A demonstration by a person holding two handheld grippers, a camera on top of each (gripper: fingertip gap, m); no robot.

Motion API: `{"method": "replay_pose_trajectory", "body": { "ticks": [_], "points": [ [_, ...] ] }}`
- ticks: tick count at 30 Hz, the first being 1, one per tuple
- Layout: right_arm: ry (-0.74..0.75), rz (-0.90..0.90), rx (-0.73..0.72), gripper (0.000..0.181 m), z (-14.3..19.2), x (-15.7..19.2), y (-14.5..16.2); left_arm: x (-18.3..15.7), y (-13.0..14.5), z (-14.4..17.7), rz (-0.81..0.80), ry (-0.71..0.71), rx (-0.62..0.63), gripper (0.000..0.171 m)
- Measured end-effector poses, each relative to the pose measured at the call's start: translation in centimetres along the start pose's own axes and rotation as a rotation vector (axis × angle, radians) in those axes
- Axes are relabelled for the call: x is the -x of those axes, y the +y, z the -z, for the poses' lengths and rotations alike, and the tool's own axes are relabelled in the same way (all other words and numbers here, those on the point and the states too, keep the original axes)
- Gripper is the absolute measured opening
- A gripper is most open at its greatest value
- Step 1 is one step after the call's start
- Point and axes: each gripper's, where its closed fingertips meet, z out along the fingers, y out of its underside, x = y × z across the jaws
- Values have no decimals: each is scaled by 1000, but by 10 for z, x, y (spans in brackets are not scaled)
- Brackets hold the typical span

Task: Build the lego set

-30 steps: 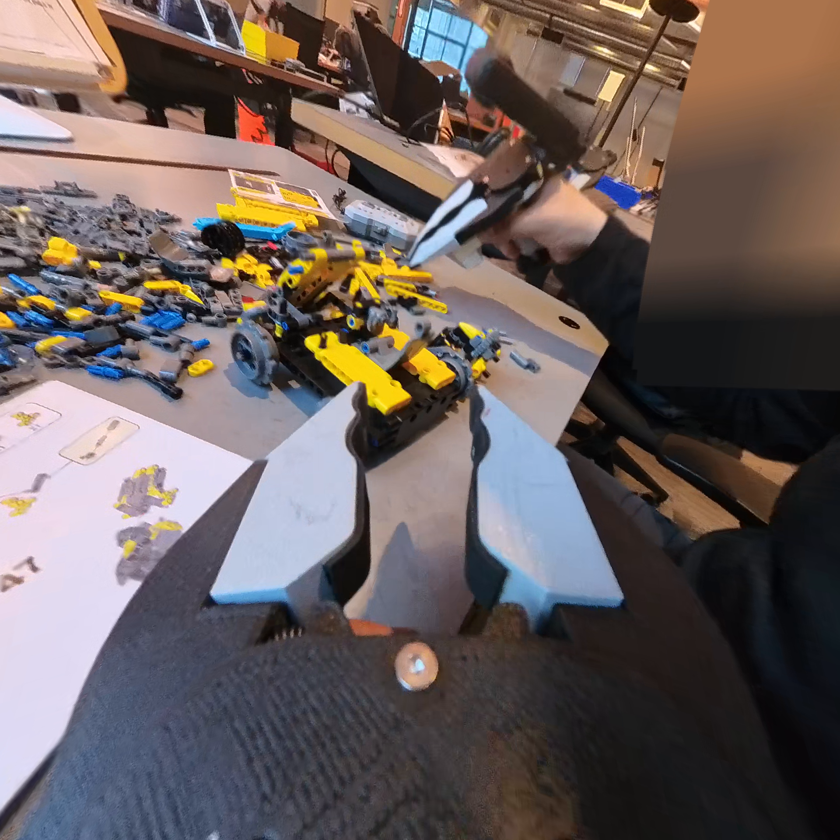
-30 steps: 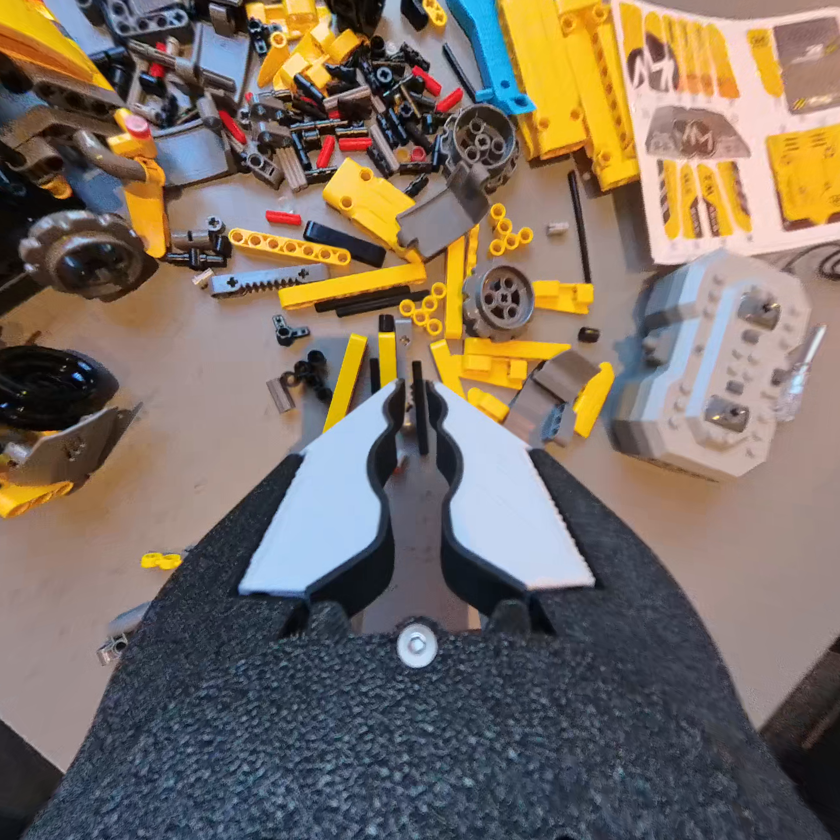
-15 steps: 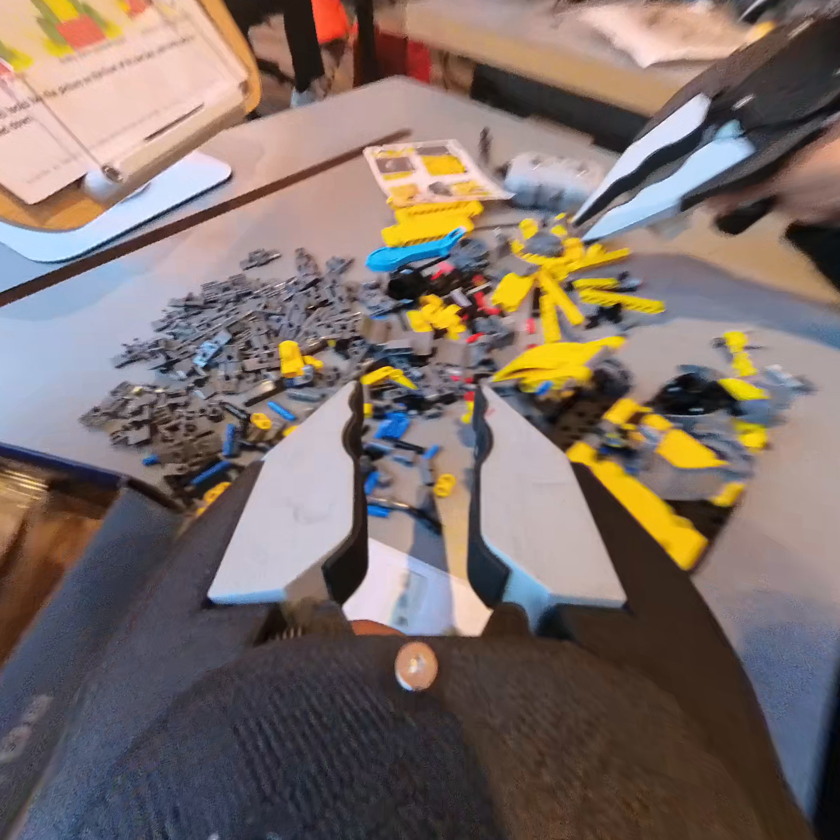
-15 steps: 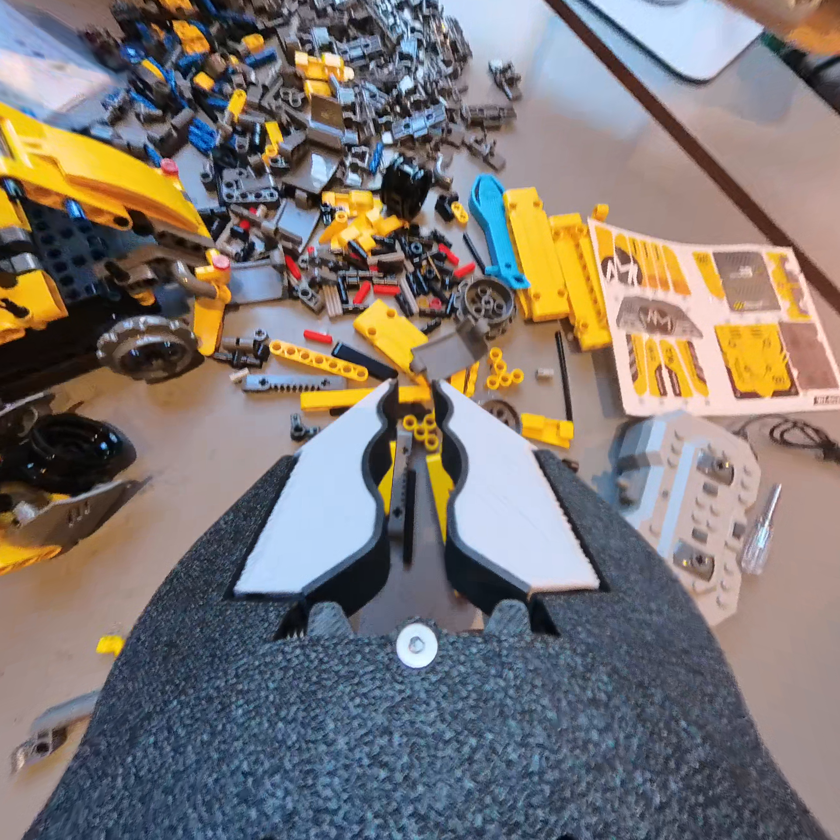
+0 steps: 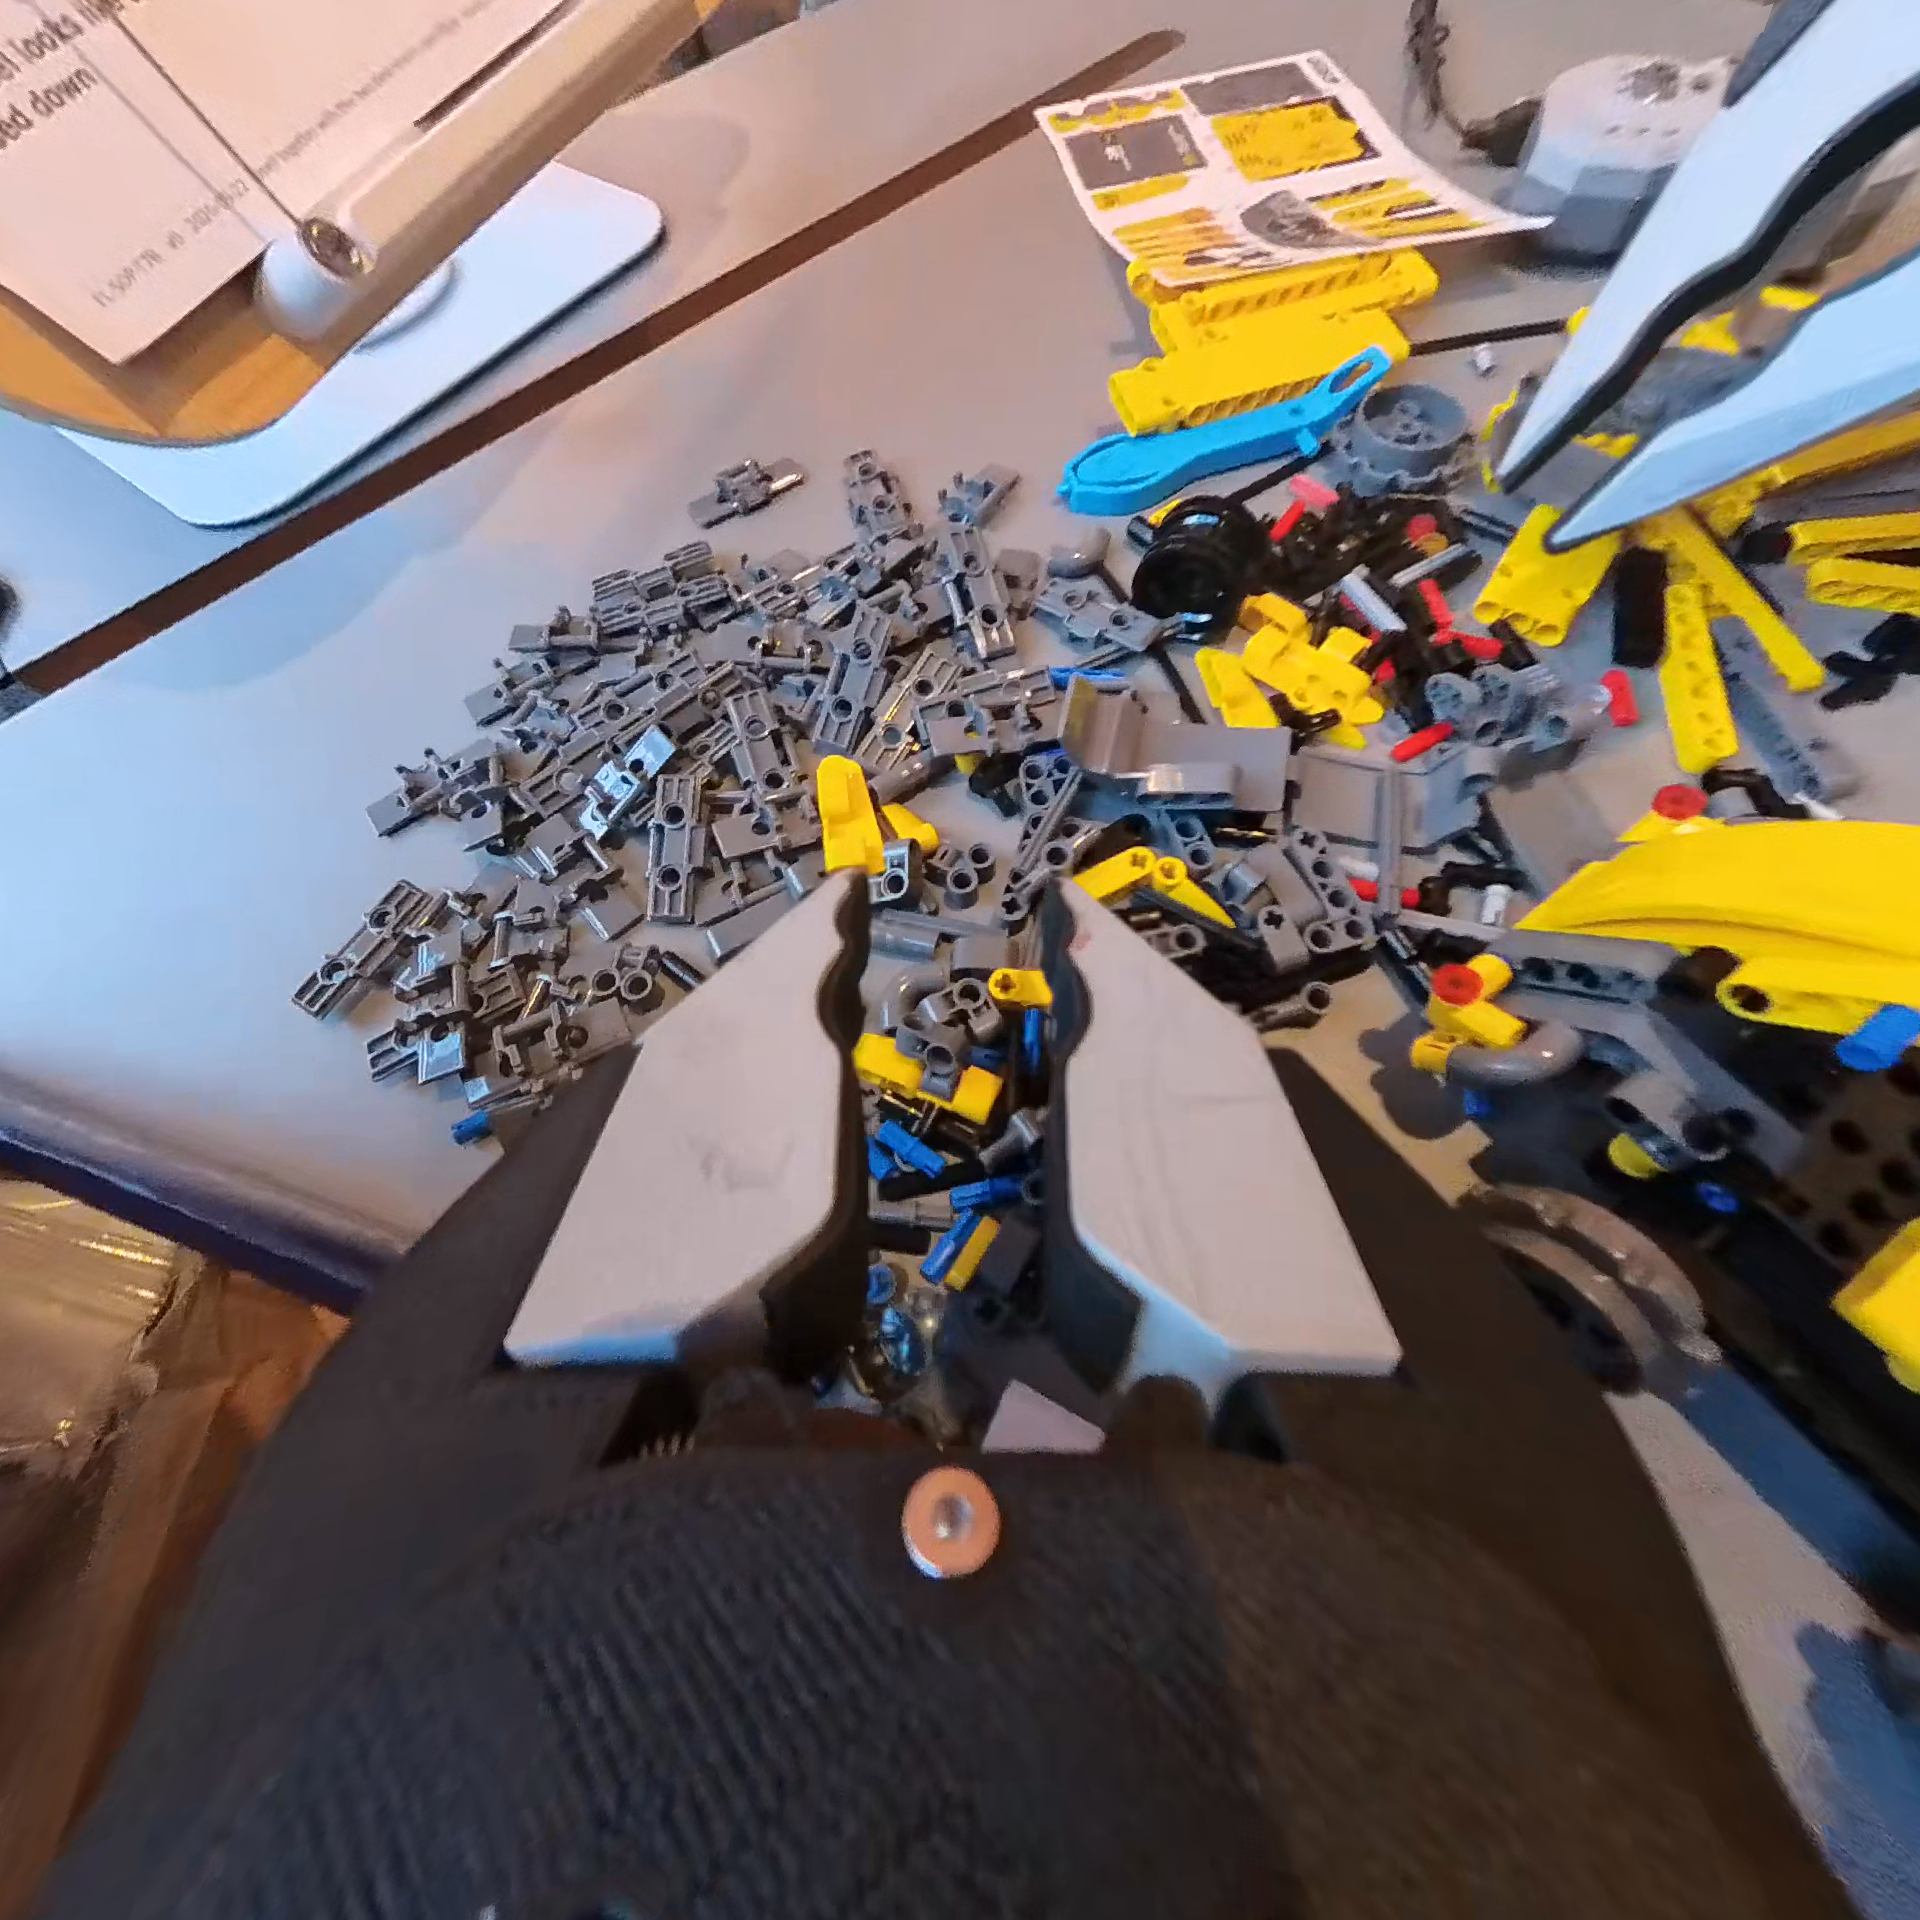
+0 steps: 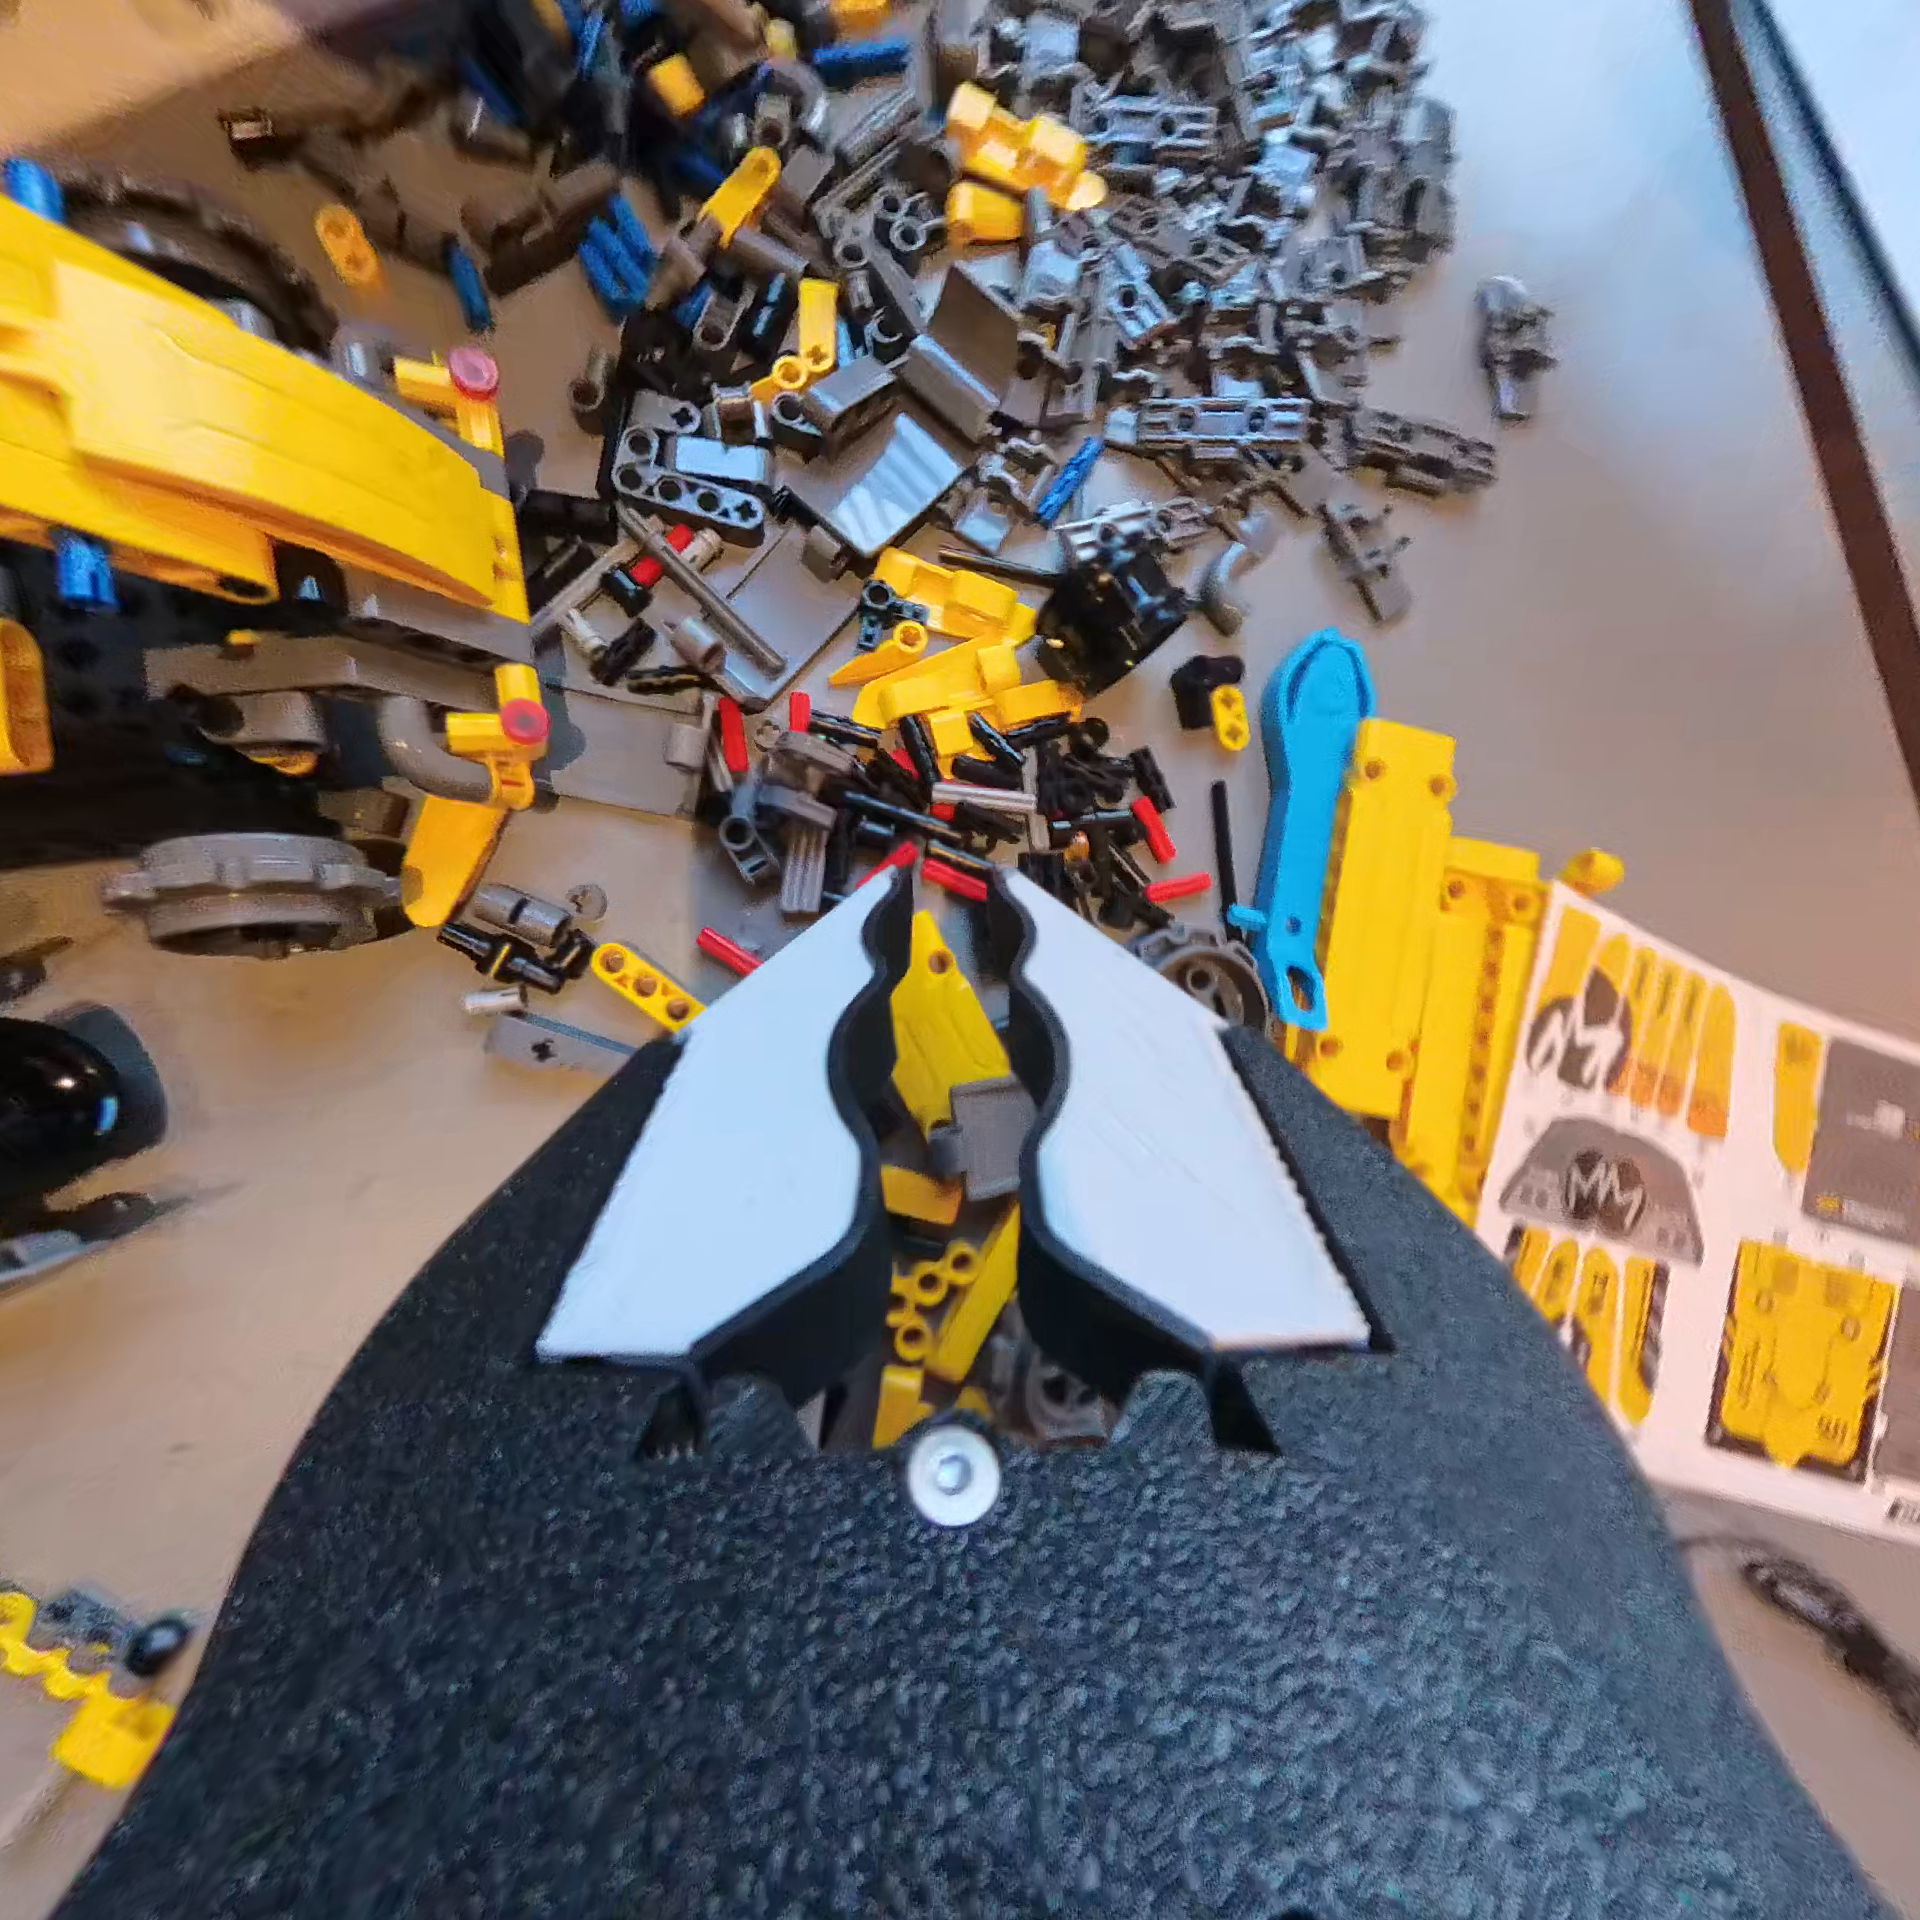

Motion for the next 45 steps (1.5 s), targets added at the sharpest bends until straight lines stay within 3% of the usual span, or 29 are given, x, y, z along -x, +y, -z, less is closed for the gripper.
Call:
{"method": "replay_pose_trajectory", "body": {
  "ticks": [7,11,23,27,34,37,41,45],
  "points": [
    [-111,164,173,12,-21,-3,2,-2,-3,6,5,-1,-20,34],
    [-113,145,195,12,-30,-3,0,4,4,6,22,-21,23,36],
    [40,20,13,10,-14,-30,-12,2,0,6,81,13,-10,38],
    [7,-16,-66,10,-6,-37,-22,2,3,5,68,5,3,38],
    [33,57,44,13,-7,-61,-10,1,6,1,58,4,18,38],
    [-27,8,10,14,-6,-54,-17,1,5,1,62,-1,13,38],
    [-65,33,135,14,-9,-40,1,1,8,-2,69,-1,25,39],
    [160,-38,118,11,8,-78,-9,1,8,-2,63,-7,25,40]
  ]
}}
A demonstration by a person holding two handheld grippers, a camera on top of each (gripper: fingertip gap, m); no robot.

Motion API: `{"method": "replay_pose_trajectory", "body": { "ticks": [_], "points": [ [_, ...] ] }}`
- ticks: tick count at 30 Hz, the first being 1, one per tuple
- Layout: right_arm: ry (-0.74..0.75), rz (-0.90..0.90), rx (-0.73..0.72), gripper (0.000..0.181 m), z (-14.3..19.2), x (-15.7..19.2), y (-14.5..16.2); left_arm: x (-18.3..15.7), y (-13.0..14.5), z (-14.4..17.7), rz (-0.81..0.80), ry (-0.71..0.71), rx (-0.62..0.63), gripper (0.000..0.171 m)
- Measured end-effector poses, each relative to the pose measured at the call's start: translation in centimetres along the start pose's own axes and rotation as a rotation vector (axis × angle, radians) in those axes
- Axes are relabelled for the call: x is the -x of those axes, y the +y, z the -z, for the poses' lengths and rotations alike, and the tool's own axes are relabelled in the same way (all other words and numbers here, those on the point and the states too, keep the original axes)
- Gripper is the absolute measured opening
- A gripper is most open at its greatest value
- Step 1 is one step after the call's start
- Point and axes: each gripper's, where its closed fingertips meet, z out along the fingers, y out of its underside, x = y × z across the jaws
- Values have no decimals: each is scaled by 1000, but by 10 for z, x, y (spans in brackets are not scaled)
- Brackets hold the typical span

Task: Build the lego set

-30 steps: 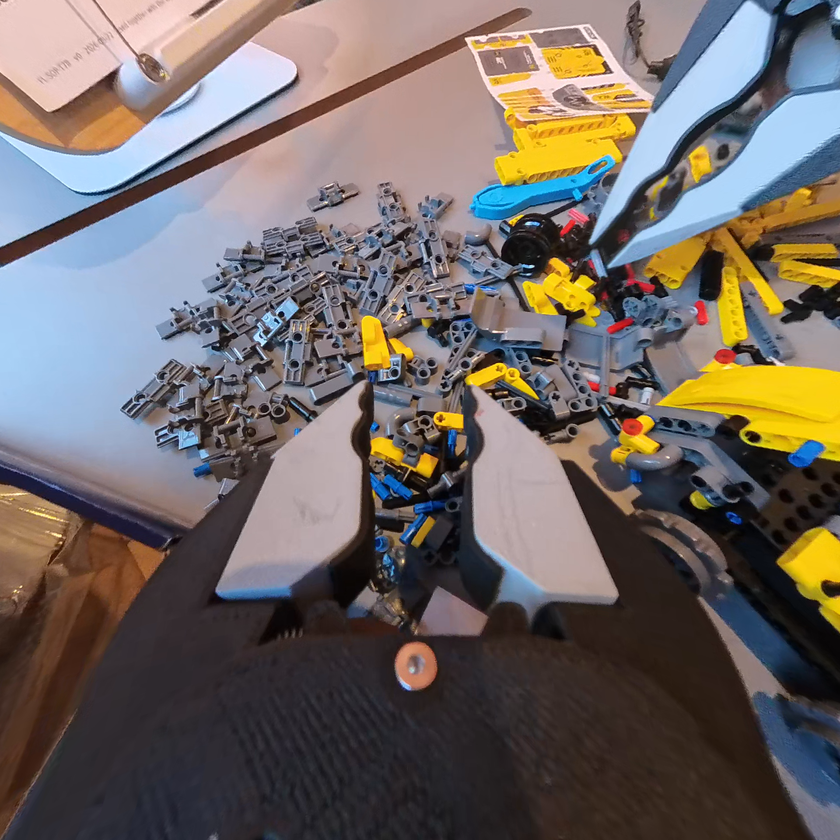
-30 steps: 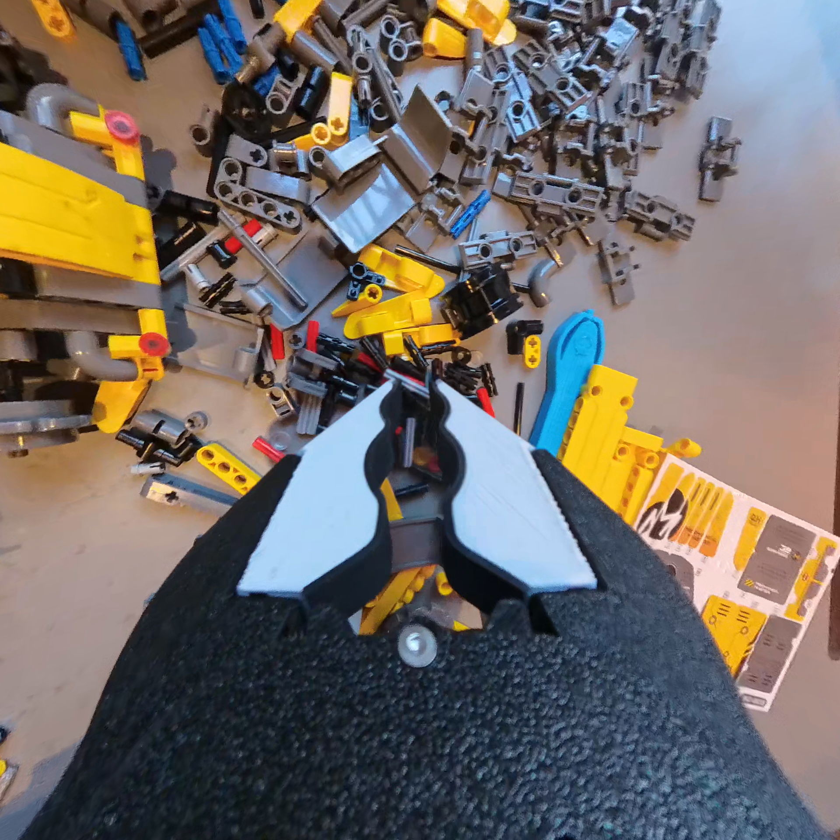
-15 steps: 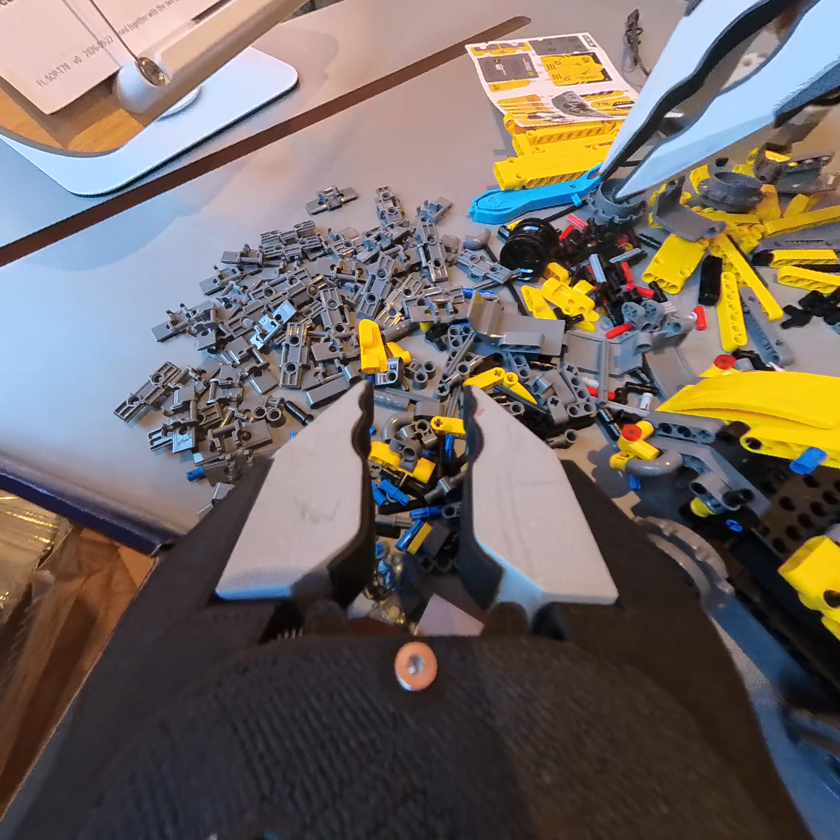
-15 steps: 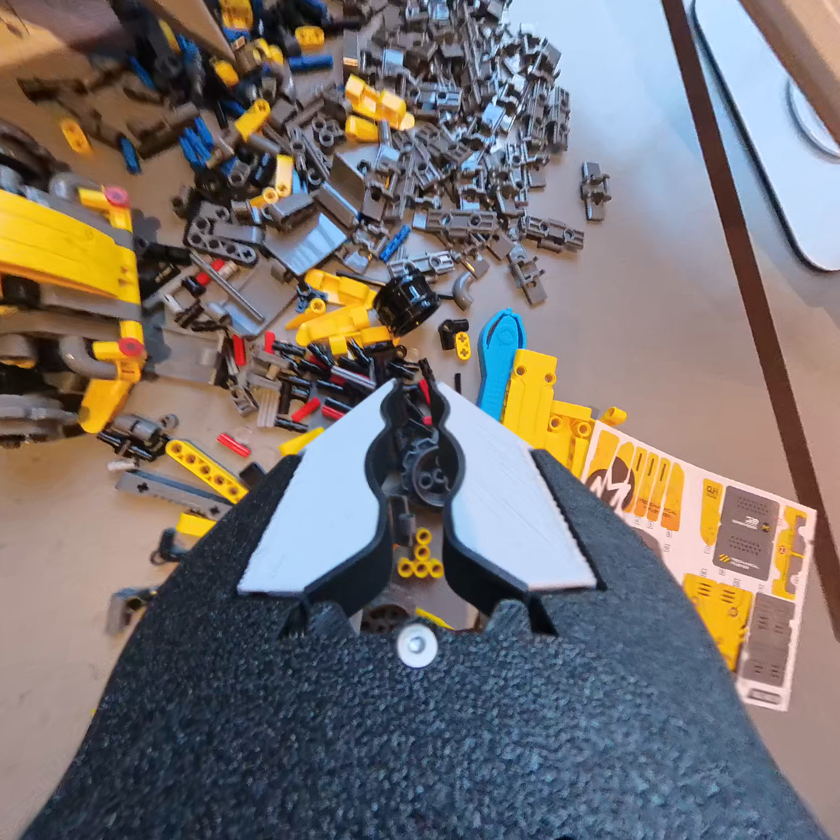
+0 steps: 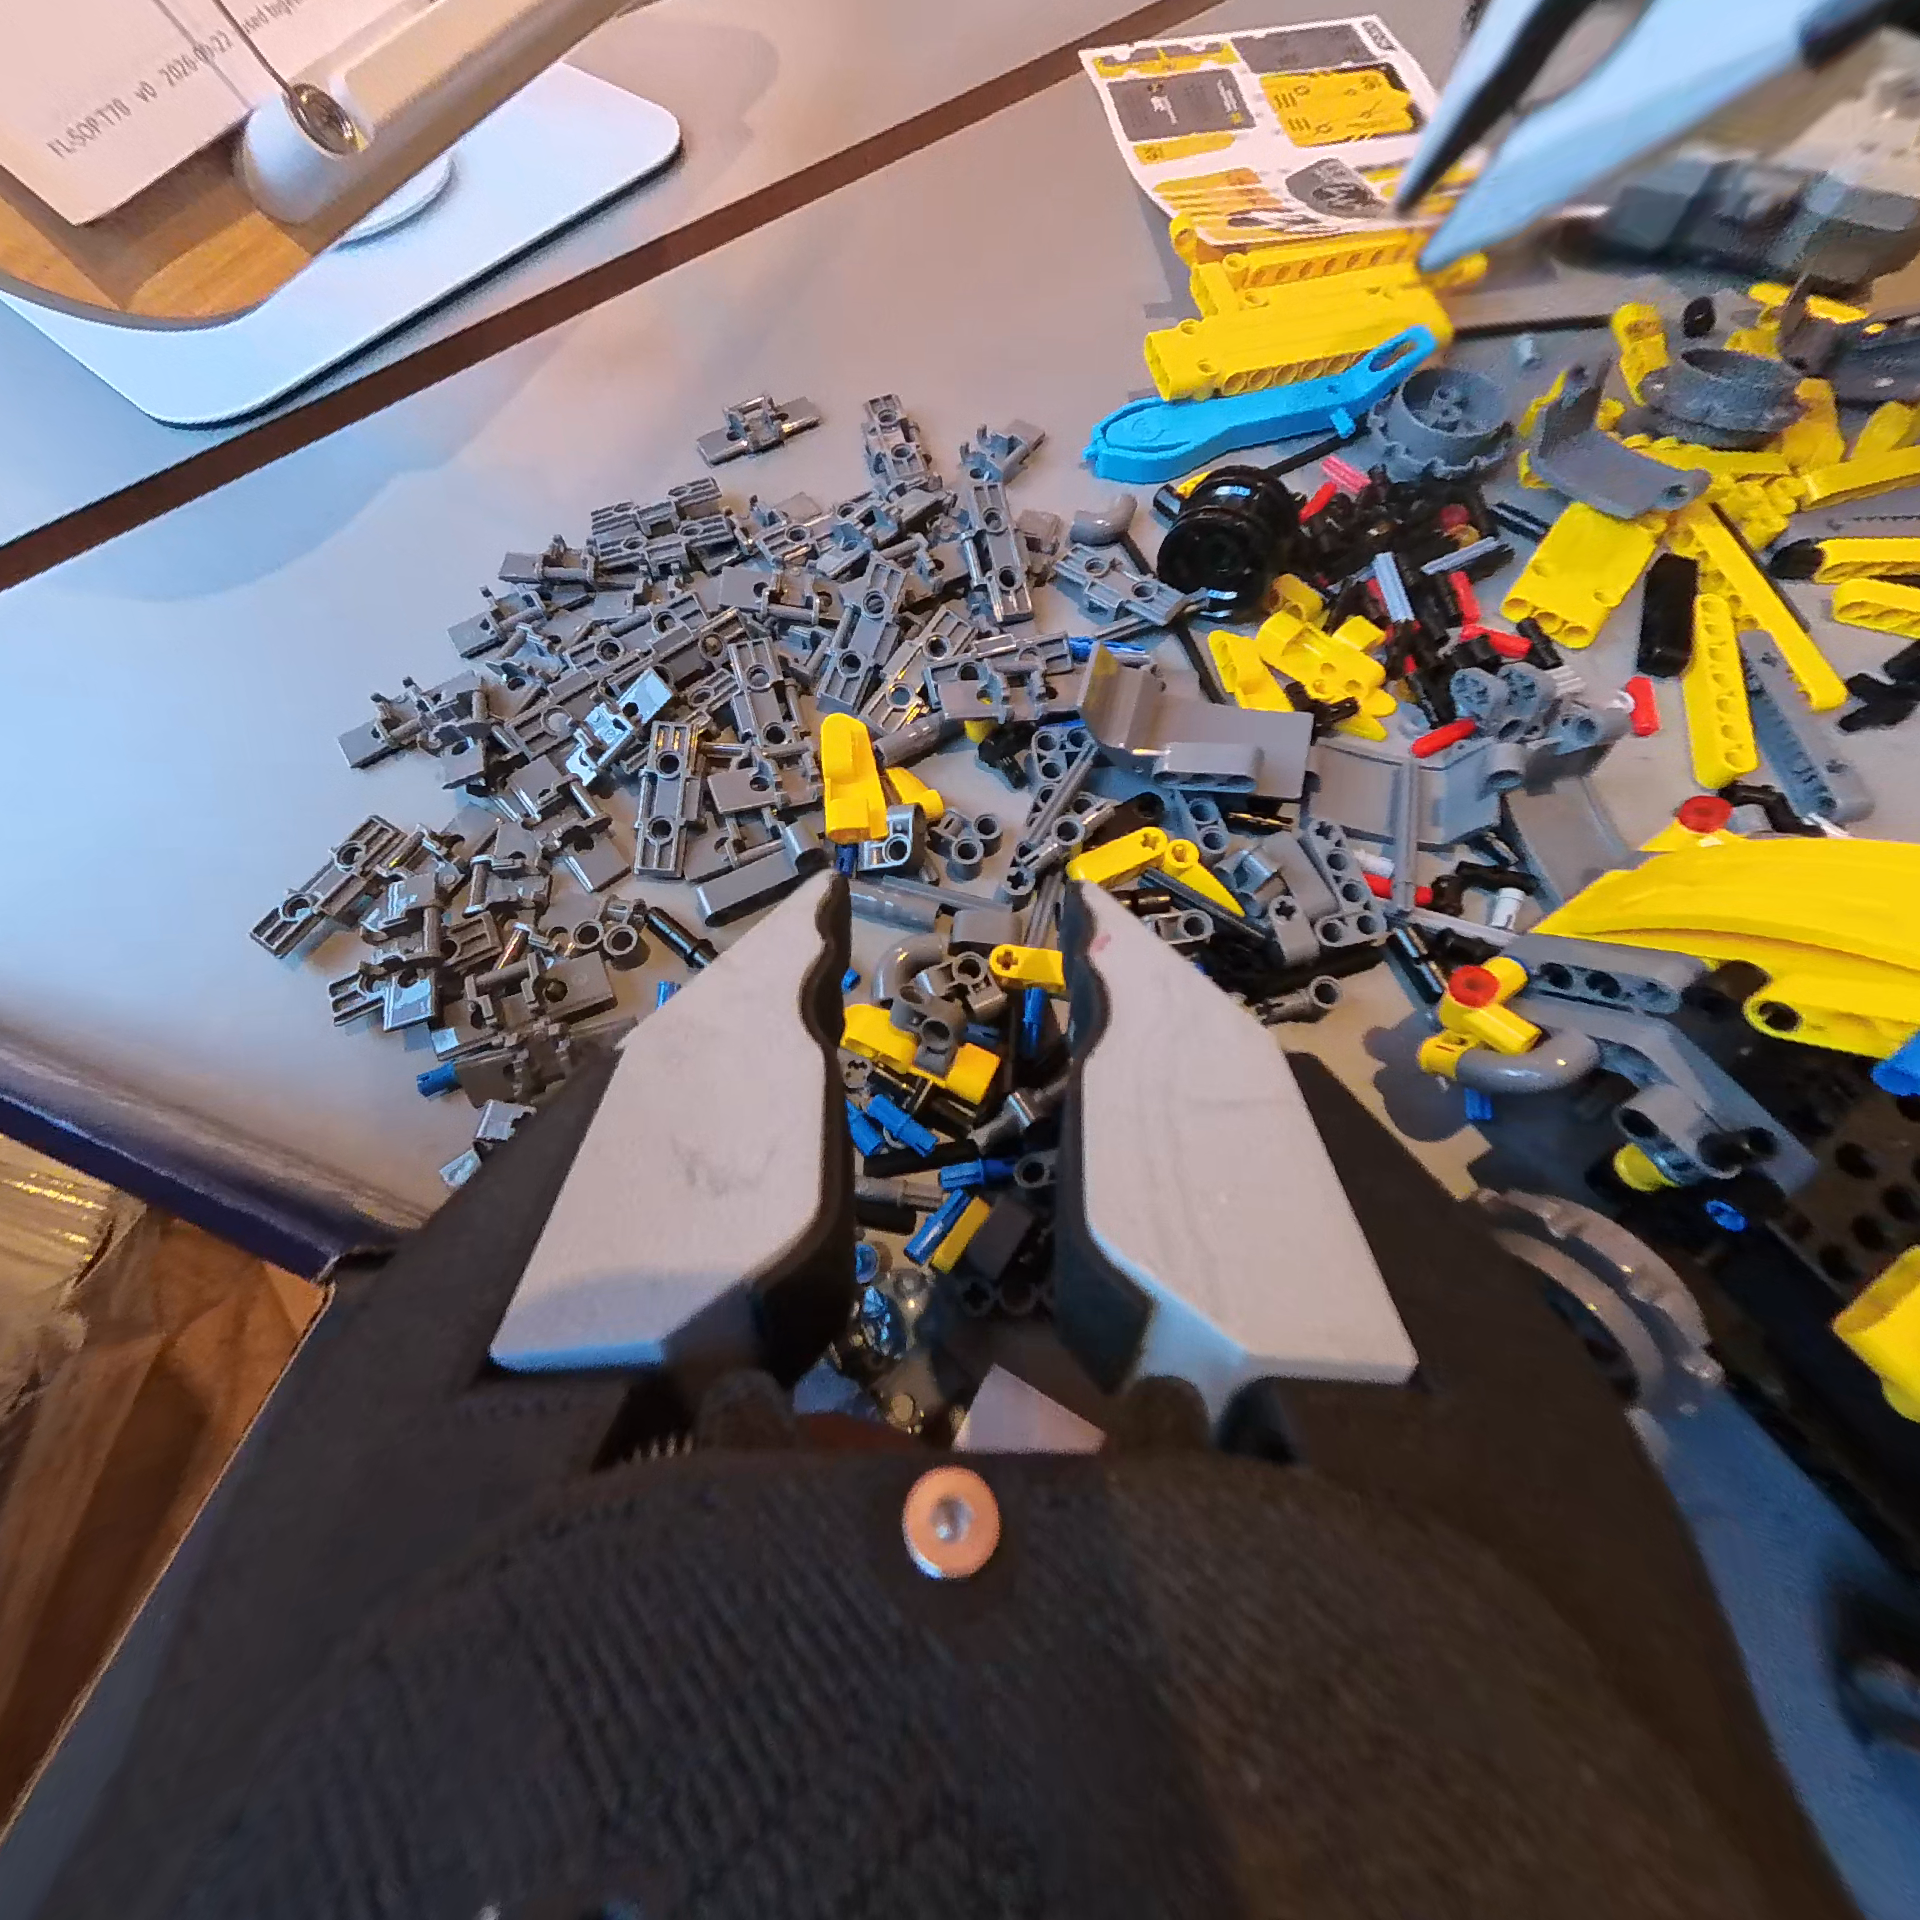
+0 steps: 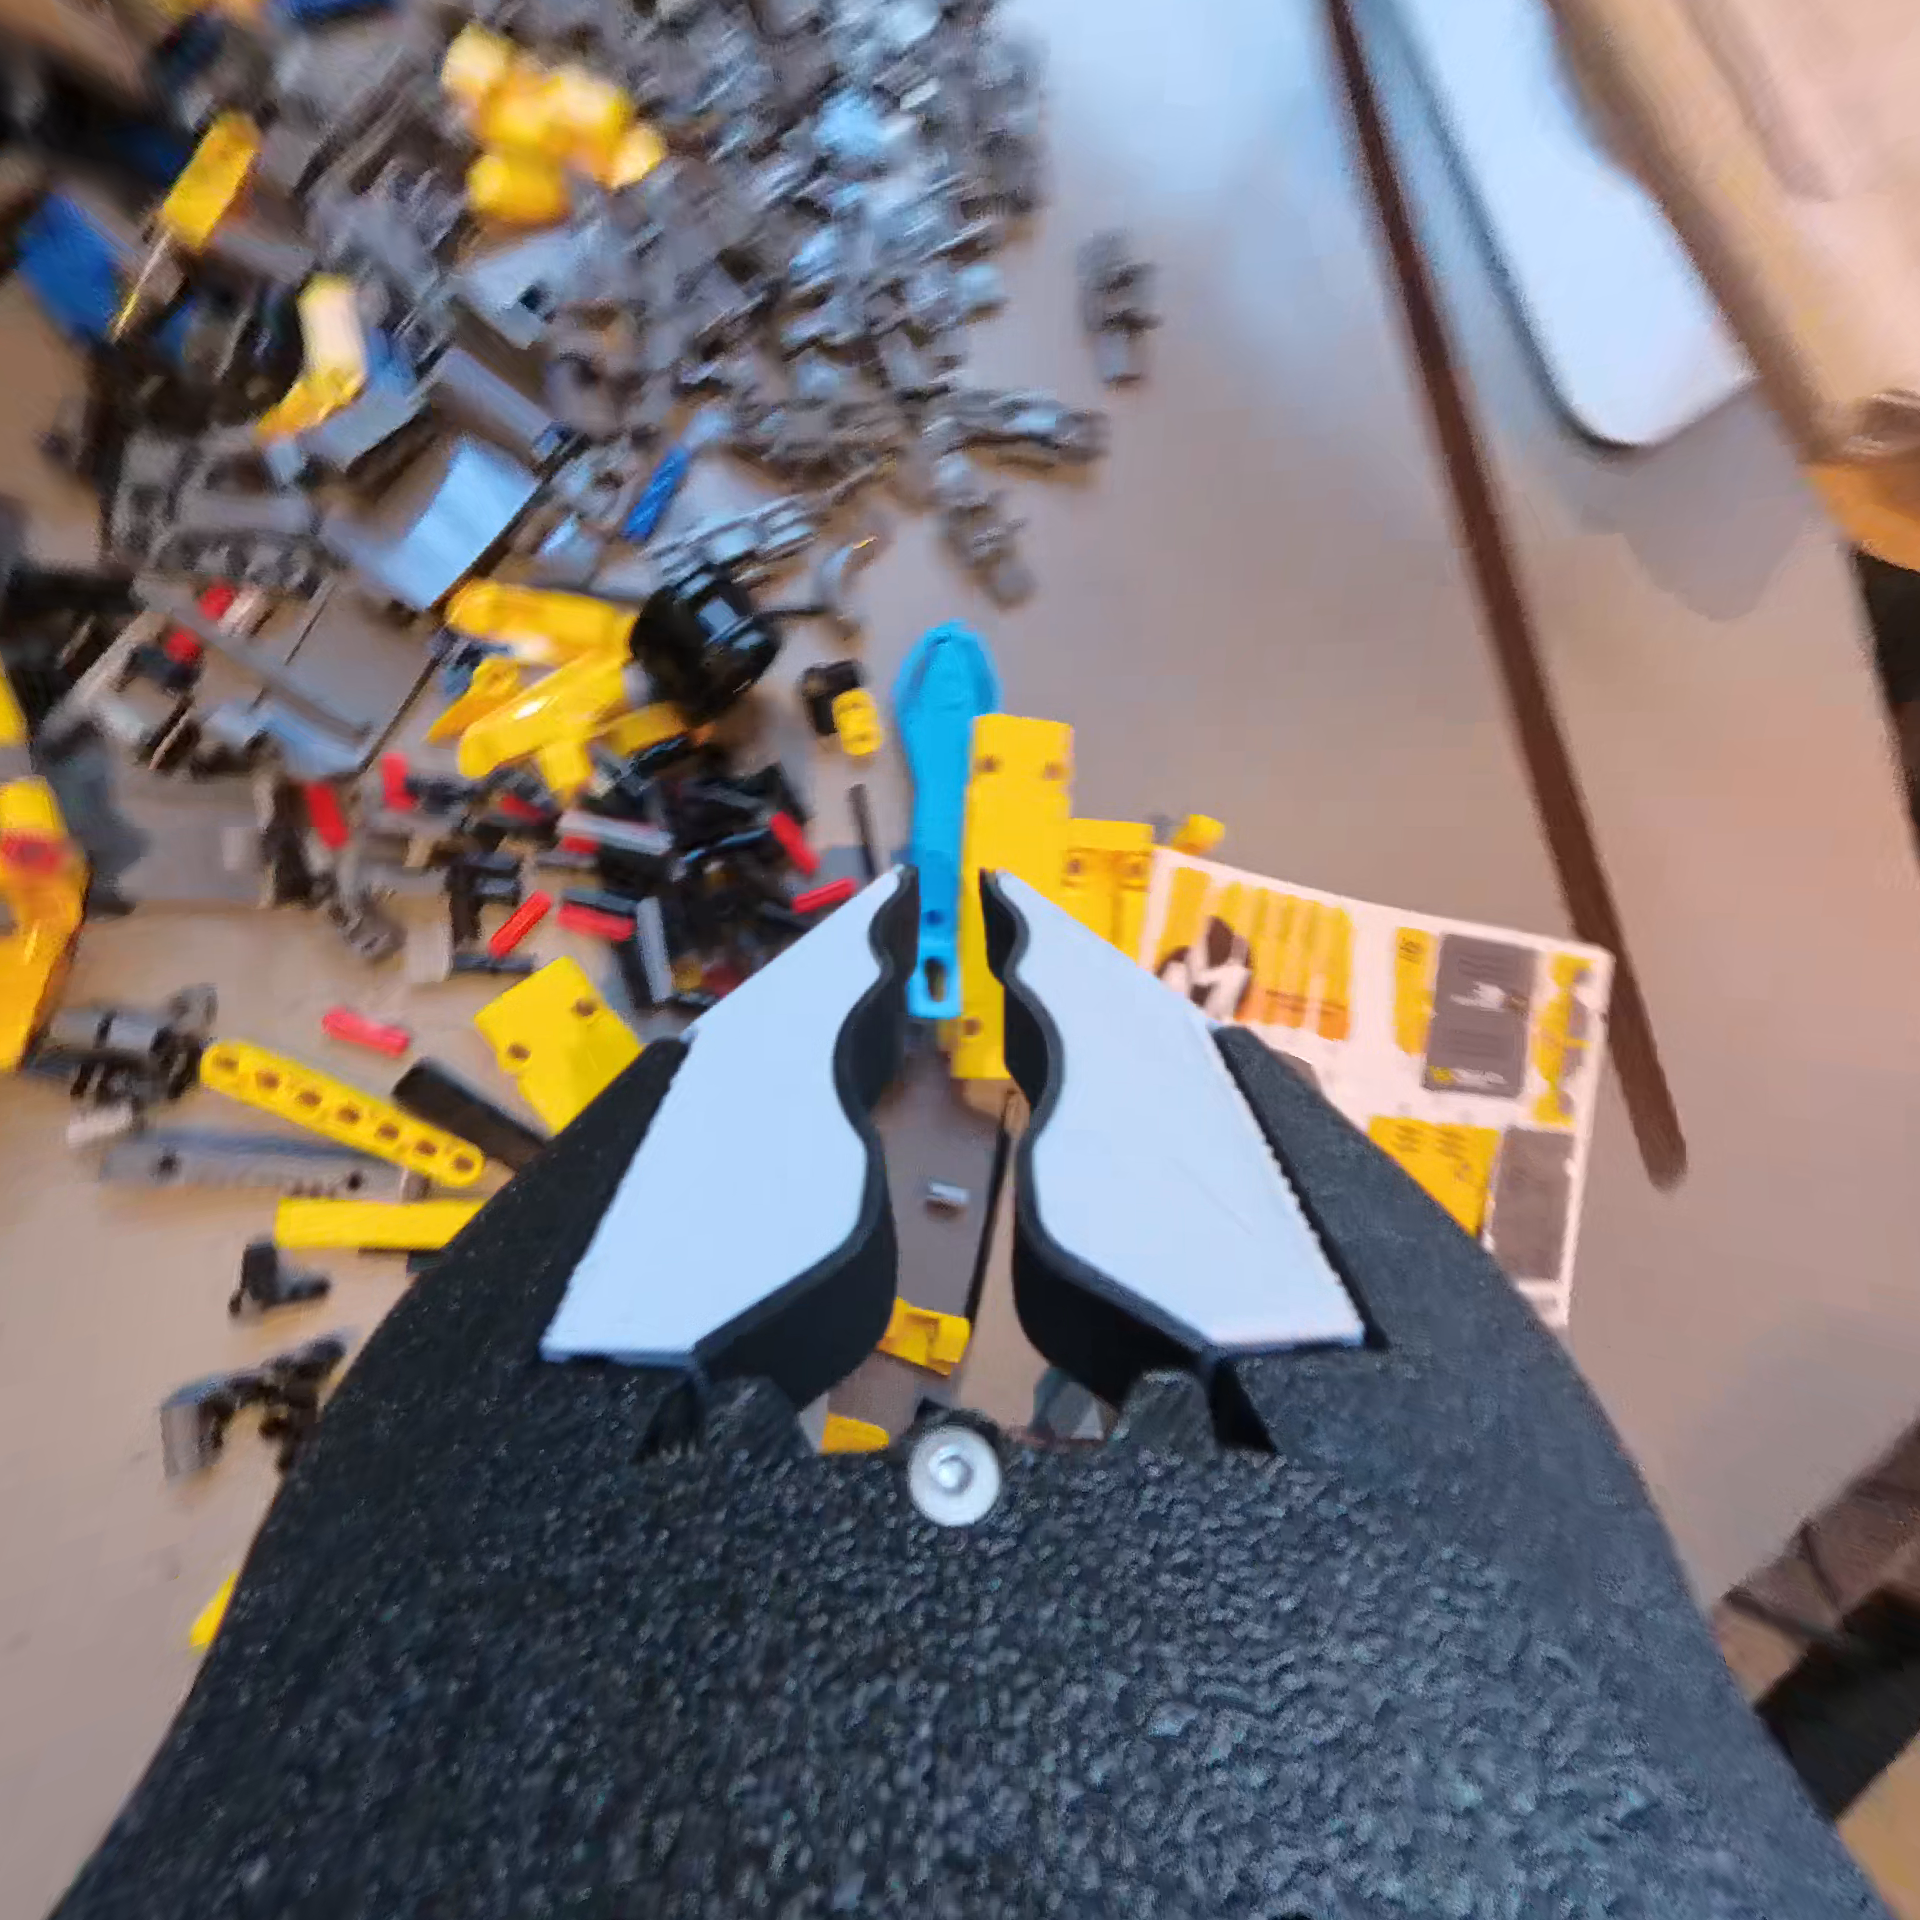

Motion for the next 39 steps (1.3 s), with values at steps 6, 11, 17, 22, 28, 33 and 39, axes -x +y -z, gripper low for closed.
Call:
{"method": "replay_pose_trajectory", "body": {
  "ticks": [6,11,17,22,28,33,39],
  "points": [
    [-162,-191,-60,16,16,15,-10,10,-4,2,45,-35,-30,42],
    [-63,-143,87,16,5,11,11,42,-13,10,152,-192,-103,35],
    [-70,-169,116,16,9,10,19,56,-15,14,196,-250,-136,35],
    [47,-285,-79,18,34,-30,0,60,-17,16,194,-277,-151,41],
    [-56,-249,-138,18,37,-9,-15,66,-23,21,224,-290,-195,45],
    [-299,-147,-122,18,25,49,-27,76,-26,26,228,-349,-226,52],
    [-412,-116,-247,22,24,83,-61,62,-29,33,163,-223,-157,40]
  ]
}}
